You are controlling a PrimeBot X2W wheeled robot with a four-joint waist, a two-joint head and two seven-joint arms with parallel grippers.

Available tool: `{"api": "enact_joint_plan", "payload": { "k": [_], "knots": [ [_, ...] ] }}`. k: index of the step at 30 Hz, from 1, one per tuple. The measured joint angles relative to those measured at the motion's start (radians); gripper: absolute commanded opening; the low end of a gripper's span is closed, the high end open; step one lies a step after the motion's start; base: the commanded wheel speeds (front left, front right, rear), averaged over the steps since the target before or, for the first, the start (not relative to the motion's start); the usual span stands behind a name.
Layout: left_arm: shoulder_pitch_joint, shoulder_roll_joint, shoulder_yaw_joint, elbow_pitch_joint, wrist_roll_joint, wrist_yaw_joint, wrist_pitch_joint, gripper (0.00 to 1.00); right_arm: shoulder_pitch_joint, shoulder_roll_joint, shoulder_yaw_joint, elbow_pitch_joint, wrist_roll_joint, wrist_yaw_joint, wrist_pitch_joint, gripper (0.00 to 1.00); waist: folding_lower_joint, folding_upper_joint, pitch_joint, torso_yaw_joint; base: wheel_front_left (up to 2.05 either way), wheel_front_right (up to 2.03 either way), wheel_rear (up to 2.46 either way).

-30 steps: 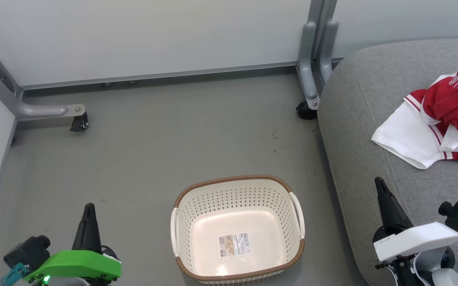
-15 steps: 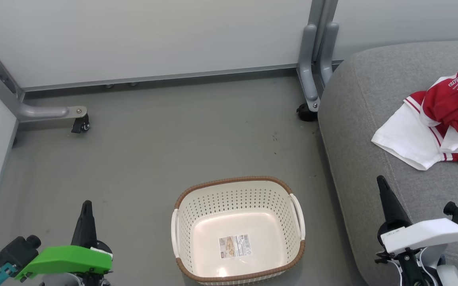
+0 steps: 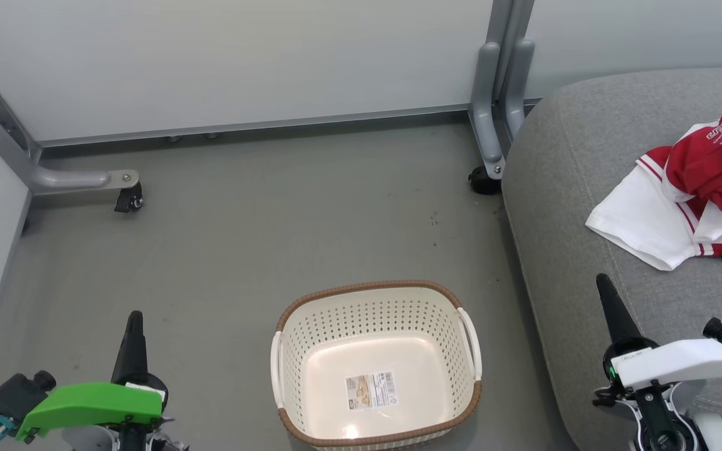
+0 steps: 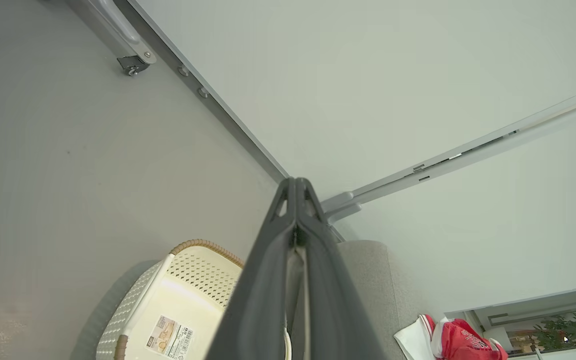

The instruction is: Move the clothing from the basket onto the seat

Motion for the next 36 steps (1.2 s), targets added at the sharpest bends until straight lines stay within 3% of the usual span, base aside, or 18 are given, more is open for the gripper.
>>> {"api": "enact_joint_plan", "payload": {
  "k": [36],
  "knots": [
    [-0.035,-0.014,0.051,0.007,-0.336,-0.032,0.089,0.00,-0.045,-0.001,-0.033,0.078,0.336,0.000,0.046,0.00,0.0000,0.0000,-0.019,0.005,0.00,0.00,0.00]
  ]
}}
